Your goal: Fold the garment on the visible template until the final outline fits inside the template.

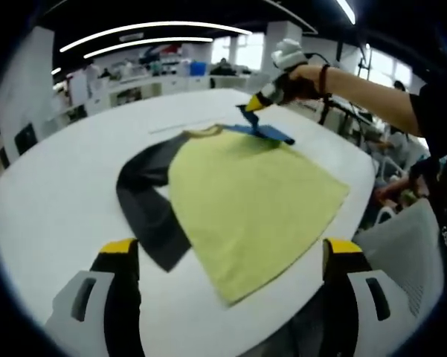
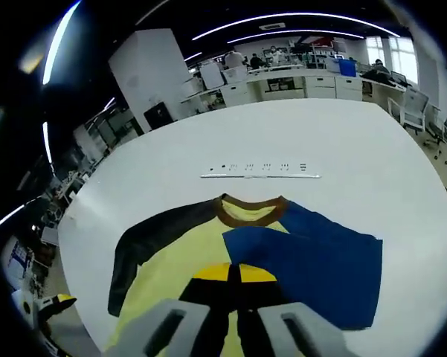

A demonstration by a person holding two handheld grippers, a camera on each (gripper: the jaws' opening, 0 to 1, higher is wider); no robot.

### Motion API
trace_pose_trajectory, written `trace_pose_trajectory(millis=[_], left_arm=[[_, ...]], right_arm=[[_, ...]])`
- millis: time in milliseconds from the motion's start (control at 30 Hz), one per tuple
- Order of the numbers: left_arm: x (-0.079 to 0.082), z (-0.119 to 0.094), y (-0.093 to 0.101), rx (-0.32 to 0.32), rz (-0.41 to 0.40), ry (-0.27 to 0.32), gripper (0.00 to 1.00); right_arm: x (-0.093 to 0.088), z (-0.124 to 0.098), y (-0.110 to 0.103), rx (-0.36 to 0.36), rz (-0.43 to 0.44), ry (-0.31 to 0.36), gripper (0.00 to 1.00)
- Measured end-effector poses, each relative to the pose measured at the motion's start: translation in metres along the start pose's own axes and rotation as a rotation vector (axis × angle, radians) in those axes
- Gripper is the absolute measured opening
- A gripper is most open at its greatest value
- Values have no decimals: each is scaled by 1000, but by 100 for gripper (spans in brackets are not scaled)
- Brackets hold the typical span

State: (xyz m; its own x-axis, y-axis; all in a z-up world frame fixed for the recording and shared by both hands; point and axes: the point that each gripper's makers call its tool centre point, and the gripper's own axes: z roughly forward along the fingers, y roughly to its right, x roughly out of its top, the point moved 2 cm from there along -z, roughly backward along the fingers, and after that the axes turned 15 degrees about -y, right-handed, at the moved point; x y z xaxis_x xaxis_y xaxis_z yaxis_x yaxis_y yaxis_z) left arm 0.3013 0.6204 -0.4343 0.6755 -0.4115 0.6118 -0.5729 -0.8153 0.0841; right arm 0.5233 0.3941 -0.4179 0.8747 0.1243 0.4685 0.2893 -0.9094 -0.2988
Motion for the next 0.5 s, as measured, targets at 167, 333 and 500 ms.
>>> trace_pose_trajectory(millis=[167, 333, 500], left_arm=[[1, 0, 1, -12, -2, 7, 99], [0, 1, 0, -12, -1, 3, 99], [-2, 3, 0, -13, -9, -4, 99]], right_arm=[[6, 6, -8, 20, -10, 0, 0], [13, 9, -18, 56, 12, 8, 0], [17, 13, -30, 74, 8, 6, 0]])
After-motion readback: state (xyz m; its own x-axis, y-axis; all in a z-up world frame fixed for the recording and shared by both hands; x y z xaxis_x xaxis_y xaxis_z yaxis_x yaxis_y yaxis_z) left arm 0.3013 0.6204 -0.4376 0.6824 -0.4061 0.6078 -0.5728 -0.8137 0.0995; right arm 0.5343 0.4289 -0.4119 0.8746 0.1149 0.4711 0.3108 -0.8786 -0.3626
